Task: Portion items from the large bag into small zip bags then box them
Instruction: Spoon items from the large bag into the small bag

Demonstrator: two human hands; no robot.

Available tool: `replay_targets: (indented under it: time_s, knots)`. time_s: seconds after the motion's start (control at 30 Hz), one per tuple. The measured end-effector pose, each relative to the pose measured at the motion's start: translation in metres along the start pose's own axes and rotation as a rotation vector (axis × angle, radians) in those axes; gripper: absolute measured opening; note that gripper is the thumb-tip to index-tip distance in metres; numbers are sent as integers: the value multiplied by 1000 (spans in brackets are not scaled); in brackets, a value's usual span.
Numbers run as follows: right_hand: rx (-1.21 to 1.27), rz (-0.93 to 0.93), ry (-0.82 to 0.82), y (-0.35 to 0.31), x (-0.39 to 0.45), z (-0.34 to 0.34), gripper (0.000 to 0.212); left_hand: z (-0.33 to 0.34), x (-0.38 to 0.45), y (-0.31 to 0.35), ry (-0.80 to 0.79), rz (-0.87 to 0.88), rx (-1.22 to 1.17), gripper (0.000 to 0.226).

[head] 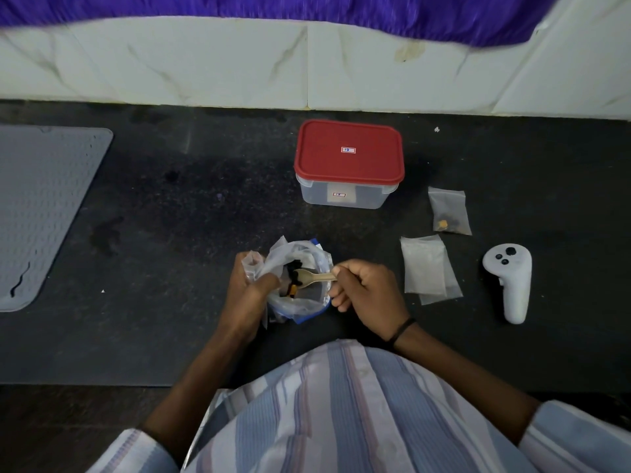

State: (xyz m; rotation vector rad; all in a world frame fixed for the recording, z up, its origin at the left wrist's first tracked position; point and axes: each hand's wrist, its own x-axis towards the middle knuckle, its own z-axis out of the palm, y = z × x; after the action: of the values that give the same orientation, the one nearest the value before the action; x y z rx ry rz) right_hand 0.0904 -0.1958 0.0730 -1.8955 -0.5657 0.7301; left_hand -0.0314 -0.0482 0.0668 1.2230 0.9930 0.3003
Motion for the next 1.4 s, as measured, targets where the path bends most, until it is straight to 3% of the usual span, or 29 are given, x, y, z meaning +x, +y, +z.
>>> replay_targets:
  time_s: [0.27,0.63,0.83,1.03,1.2,1.3,1.4]
  knots:
    - [195,66,58,9,-5,-2,23,9,-2,1,180,133,159,37]
    - [280,108,101,0,-15,-19,18,2,-8,5,160,255,276,36]
    - [356,35,139,-43,-36,-40,16,-7,-16,12,224,523,432,41]
    - [391,-102,128,-79,-42,-46,17,-1,-17,18,150,628,630,49]
    - [102,-292,101,-85,-43,-38,17,5,-18,20,134,850,722,45]
    - [-330,-605,79,-87,-46,-34,17,9,-18,21,124,892,761,35]
    - [-826,-934,69,-89,-50,-31,15,11,-16,18,78,897,728,39]
